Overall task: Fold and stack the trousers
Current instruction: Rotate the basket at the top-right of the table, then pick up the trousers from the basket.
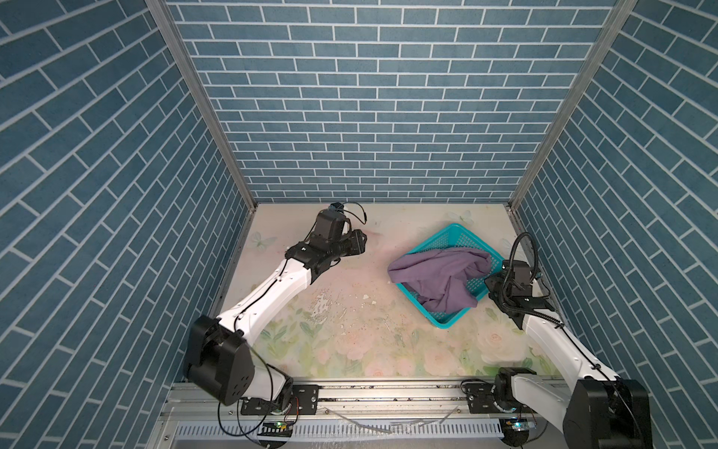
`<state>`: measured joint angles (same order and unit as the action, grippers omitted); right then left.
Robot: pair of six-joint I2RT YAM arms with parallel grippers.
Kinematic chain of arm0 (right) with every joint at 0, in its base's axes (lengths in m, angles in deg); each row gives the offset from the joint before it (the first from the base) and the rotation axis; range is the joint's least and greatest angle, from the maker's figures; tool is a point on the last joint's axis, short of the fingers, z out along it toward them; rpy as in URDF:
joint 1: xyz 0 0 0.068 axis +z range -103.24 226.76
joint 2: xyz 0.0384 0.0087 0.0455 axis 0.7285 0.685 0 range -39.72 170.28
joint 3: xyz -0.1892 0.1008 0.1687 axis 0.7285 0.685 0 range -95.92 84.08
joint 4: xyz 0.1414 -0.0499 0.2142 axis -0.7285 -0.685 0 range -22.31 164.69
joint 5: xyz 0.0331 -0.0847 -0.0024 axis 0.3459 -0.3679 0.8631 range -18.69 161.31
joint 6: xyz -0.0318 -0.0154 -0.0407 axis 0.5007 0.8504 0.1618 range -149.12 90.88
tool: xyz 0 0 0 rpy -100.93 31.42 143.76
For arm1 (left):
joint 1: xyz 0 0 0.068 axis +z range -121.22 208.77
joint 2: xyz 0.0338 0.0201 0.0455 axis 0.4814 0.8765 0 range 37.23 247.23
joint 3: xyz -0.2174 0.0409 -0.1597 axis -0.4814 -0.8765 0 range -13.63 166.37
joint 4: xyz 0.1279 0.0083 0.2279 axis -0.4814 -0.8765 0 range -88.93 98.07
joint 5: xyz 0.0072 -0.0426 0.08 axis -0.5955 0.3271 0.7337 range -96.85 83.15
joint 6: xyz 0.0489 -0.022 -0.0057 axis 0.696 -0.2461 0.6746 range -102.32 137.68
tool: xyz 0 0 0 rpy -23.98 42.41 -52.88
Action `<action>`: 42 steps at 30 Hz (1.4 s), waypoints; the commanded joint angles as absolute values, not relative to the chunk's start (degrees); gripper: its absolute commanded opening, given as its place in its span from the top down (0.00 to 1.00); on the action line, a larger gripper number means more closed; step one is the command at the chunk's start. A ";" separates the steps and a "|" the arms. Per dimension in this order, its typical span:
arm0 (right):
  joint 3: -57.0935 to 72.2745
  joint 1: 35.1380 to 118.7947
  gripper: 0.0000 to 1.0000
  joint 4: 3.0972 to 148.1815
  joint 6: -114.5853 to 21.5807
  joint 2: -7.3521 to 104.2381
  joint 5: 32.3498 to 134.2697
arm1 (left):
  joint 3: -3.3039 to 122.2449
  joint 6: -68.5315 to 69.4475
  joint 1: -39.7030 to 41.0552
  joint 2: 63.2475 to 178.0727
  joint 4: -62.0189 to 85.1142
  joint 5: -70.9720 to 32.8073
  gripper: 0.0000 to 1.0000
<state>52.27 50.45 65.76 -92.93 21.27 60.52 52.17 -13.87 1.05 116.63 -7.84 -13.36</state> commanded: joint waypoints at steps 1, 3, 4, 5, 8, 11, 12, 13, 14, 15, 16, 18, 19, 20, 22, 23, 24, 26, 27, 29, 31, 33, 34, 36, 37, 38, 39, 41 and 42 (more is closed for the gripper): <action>51.03 50.32 0.84 70.24 -99.41 23.73 56.26 | 47.11 -13.53 0.69 115.15 -9.13 -12.88 0.64; 48.80 50.78 0.65 70.23 -96.98 25.59 58.62 | 45.07 -15.40 0.54 115.69 -7.77 -15.37 0.74; 47.65 51.59 0.59 69.73 -95.48 25.84 58.67 | 44.43 -15.98 0.39 116.23 -7.19 -16.73 0.75; 46.16 52.59 0.55 68.29 -93.13 25.91 58.21 | 43.94 -16.54 0.03 116.95 -6.65 -17.74 0.76; 40.95 56.85 0.47 60.43 -83.53 25.67 54.06 | 43.82 -17.86 -2.24 119.65 -5.94 -18.95 0.77; 37.01 60.16 0.47 50.62 -75.92 25.22 49.19 | 45.25 -18.32 -6.06 122.02 -5.26 -19.73 0.77; 36.55 60.75 0.47 48.15 -73.91 24.52 47.54 | 45.80 -18.39 -7.58 122.76 -5.34 -19.29 0.77; 36.53 61.03 0.47 46.73 -72.19 23.60 46.55 | 46.23 -18.57 -8.62 123.51 -4.94 -19.00 0.77; 36.61 61.17 0.47 45.08 -70.65 22.43 45.53 | 46.67 -19.00 -9.90 124.75 -4.21 -19.03 0.77; 36.85 61.18 0.47 44.02 -69.06 21.09 44.69 | 47.29 -19.52 -10.85 126.33 -3.43 -19.63 0.77; 36.97 61.18 0.46 43.21 -67.80 20.21 44.16 | 48.16 -19.87 -11.53 127.92 -3.06 -20.57 0.77; 36.71 61.18 0.45 41.22 -65.67 19.09 43.26 | 50.66 -20.80 -12.69 132.14 -3.04 -22.39 0.78; 36.71 61.18 0.45 40.86 -64.88 18.93 43.36 | 51.45 -21.27 -13.01 133.70 -2.43 -23.04 0.78; 36.71 61.18 0.45 40.67 -64.17 18.84 43.96 | 52.19 -21.98 -13.30 135.51 -1.42 -23.75 0.78; 36.71 61.18 0.43 41.67 -62.11 19.06 46.69 | 54.03 -23.25 -13.50 138.48 0.35 -25.31 0.79; 36.62 61.18 0.39 42.95 -60.76 19.44 49.36 | 55.56 -23.60 -13.62 140.05 0.73 -25.80 0.79; 36.39 61.17 0.30 44.38 -59.17 20.02 52.68 | 57.29 -23.60 -13.72 141.58 0.65 -25.89 0.79; 35.33 61.18 0.01 46.75 -56.42 22.48 60.05 | 61.08 -23.04 -13.73 144.49 0.45 -25.83 0.79; 34.48 61.19 0.01 47.45 -55.47 24.18 63.37 | 63.47 -22.17 -13.68 146.34 -0.17 -25.52 0.79; 32.16 61.18 0.01 47.68 -54.90 27.93 66.38 | 70.28 -20.08 -13.55 150.41 -3.30 -24.58 0.79; 30.08 61.17 0.01 48.69 -53.84 31.38 68.45 | 78.28 -18.58 -13.07 154.35 -6.61 -24.84 0.79; 27.96 61.10 0.01 49.87 -53.35 34.83 68.75 | 84.04 -17.93 -12.14 157.01 -8.33 -25.06 0.79; 26.84 61.09 0.01 50.49 -52.65 36.66 68.45 | 85.56 -17.83 -11.57 157.50 -8.59 -25.24 0.79; 24.62 60.77 0.01 50.94 -52.32 40.28 67.74 | 87.15 -17.83 -10.07 157.18 -9.07 -25.51 0.79; 23.14 60.22 0.01 50.71 -52.72 42.43 67.77 | 86.97 -17.56 -9.00 156.20 -9.22 -25.52 0.79; 21.75 59.41 0.01 50.39 -53.60 44.53 68.45 | 86.18 -17.25 -7.92 154.81 -9.42 -25.48 0.79; 20.71 58.55 0.01 50.47 -54.43 46.14 69.26 | 84.93 -16.97 -6.95 153.42 -9.57 -25.25 0.79; 20.18 56.15 0.02 52.87 -56.68 49.22 72.04 | 80.72 -16.60 -4.15 148.87 -9.78 -24.75 0.78; 20.13 55.13 0.04 54.24 -57.60 50.51 73.37 | 78.37 -16.69 -2.96 146.54 -9.67 -24.45 0.78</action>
